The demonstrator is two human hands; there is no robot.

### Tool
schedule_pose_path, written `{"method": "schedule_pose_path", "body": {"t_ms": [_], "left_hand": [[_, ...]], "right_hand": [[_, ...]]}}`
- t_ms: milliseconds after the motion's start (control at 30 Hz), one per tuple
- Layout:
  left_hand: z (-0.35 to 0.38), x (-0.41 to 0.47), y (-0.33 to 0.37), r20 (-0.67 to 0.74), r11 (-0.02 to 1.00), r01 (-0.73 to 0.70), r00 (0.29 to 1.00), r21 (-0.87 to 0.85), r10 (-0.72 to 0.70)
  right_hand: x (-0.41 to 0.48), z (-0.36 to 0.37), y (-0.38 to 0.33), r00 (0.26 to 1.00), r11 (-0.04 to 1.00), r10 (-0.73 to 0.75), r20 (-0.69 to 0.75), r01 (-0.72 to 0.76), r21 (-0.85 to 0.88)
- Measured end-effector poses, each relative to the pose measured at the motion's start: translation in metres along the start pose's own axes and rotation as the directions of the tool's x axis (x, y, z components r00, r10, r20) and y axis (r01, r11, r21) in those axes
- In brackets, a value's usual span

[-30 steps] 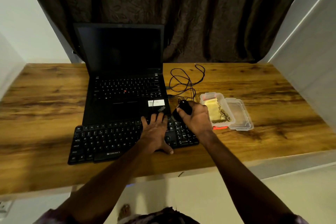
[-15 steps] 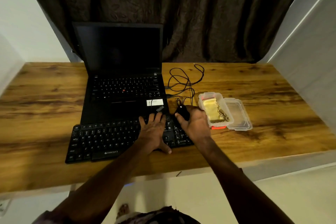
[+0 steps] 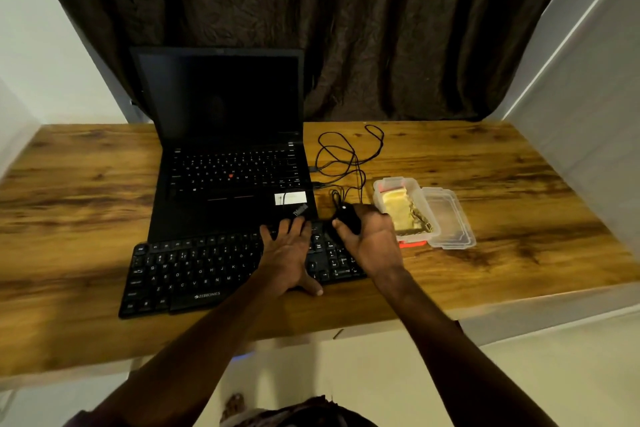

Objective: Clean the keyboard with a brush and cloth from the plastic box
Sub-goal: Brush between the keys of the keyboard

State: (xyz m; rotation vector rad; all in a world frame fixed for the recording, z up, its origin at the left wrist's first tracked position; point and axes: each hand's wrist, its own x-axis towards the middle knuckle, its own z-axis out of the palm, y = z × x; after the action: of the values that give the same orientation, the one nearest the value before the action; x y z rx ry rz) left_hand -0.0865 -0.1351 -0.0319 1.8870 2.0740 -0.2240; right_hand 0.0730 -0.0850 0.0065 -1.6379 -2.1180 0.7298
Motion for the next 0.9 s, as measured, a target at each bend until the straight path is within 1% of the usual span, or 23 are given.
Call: {"method": "schedule_pose_path", "body": {"t_ms": [67,100,200,267,367,433,533,700,767,900], "left_hand": [[0.0,0.0,0.0,0.002,1.0,0.002,1.0,-0.001,-0.002],[0.0,0.0,0.0,0.0,1.0,0.002,1.0,-0.001,-0.002],[0.001,-0.001,0.0,-0.015,1.0,-0.008,1.0,0.001,0.008],[0.002,-0.002,-0.001,-0.026,1.0,-0.012,1.0,-0.005,0.012],[0.002,-0.001,-0.001,-0.034,1.0,-0.013,0.999,-0.005,0.013],[0.002,-0.001,-0.001,-0.035,1.0,-0.017,0.999,-0.009,0.017],[0.002,-0.001,-0.001,-0.02,1.0,-0.014,1.0,-0.016,0.014],[0.0,0.001,0.0,0.009,1.0,0.001,1.0,-0.004,-0.001],[0.001,0.0,0.0,-0.005,1.0,-0.003,1.0,0.0,0.003],[0.001,-0.001,0.0,-0.022,1.0,-0.008,1.0,0.002,0.008]], "right_hand": [[-0.003,0.005,-0.007,0.999,1.0,-0.025,0.039,0.025,-0.006],[-0.003,0.005,-0.008,0.999,1.0,-0.026,0.042,0.025,0.017],[0.0,0.002,0.001,1.0,0.998,-0.011,-0.005,0.011,0.07],[0.003,-0.004,0.008,0.999,0.998,0.042,-0.018,-0.041,0.04],[0.007,-0.009,0.02,0.994,0.994,0.099,-0.041,-0.101,-0.052],[0.006,-0.008,0.022,0.997,0.996,0.06,-0.048,-0.063,-0.069],[0.002,-0.002,0.018,0.999,0.995,-0.03,0.026,0.032,-0.093],[0.004,-0.01,0.017,0.982,0.997,-0.076,0.17,0.074,0.019],[0.005,-0.014,0.017,0.983,0.997,-0.074,0.17,0.072,0.019],[0.011,-0.017,0.013,0.992,0.996,-0.074,0.102,0.069,0.055]]}}
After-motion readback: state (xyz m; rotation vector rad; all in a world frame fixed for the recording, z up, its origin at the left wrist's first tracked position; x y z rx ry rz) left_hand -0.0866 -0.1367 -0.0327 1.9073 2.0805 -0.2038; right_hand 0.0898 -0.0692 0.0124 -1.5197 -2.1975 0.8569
